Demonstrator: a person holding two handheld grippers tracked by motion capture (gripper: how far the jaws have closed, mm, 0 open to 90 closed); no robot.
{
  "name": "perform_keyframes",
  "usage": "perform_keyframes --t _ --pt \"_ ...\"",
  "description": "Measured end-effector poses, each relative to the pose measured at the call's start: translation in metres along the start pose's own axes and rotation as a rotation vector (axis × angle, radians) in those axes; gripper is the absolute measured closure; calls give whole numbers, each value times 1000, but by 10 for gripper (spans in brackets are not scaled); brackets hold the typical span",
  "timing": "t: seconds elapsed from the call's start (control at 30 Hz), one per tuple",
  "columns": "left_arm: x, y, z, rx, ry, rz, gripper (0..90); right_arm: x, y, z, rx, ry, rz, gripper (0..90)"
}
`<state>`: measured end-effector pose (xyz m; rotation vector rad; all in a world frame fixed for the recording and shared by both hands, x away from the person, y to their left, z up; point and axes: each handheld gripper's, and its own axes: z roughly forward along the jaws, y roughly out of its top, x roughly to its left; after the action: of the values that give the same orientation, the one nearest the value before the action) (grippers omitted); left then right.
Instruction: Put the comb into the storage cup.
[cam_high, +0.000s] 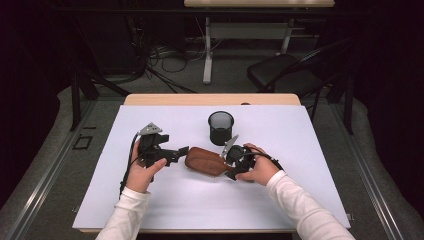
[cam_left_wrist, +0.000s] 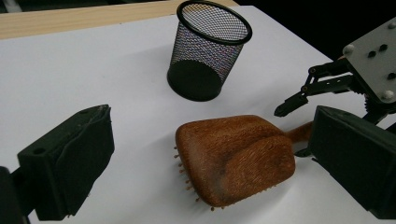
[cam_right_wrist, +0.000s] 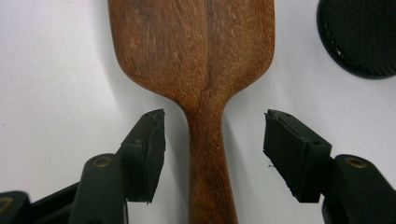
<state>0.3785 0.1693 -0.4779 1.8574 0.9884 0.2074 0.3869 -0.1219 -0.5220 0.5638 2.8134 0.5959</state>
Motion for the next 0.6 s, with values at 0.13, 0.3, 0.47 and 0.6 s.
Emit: perform_keyframes --t 0.13,0.3,0.47,0.6 --pt "0 0 0 1 1 1 5 -2 0 1 8 0 4 411" --pt "1 0 -1 2 2 1 5 -4 0 3 2 -3 14 419" --pt "1 -1 -1 1 3 -4 5 -4 1 4 0 3 13 441" --pt "2 -1 -1 0 4 -5 5 -4 1 6 -5 12 4 452"
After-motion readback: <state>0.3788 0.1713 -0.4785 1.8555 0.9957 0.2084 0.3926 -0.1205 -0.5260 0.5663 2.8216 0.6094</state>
